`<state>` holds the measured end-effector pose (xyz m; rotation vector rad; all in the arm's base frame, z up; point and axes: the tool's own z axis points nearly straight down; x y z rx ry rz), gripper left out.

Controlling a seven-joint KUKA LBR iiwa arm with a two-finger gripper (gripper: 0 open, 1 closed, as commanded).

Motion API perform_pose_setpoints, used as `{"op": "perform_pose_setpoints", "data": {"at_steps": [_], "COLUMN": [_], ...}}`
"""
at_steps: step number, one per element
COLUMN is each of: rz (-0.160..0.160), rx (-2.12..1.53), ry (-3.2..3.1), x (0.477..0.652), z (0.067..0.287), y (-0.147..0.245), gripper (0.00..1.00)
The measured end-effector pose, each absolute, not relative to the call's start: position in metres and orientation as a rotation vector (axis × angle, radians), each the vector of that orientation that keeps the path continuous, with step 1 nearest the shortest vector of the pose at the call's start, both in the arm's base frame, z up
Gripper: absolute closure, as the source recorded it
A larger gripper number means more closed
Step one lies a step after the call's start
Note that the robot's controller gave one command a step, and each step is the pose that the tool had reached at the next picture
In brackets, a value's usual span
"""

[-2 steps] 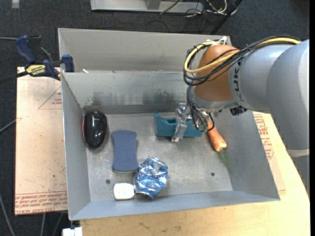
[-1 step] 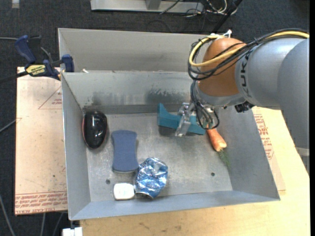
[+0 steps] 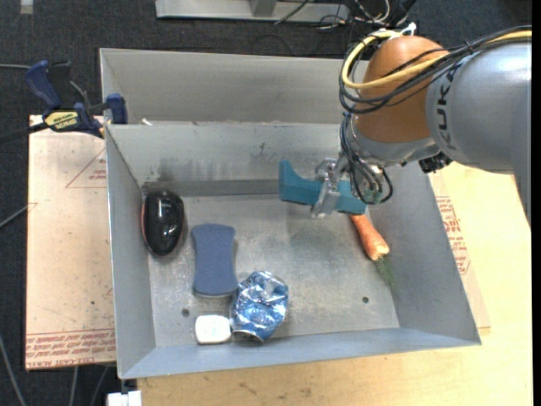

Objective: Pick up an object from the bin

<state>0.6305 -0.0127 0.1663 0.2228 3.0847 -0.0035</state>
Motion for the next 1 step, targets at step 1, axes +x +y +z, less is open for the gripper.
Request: {"op": "perform_pose_setpoints", "data": {"at_steps": [1], "rz": [-0.003], "rx": [0.234], "ry": [3.091], "x": [0.6242], "z": [0.2237], "y": [-0.0152], "gripper": [1.00]}}
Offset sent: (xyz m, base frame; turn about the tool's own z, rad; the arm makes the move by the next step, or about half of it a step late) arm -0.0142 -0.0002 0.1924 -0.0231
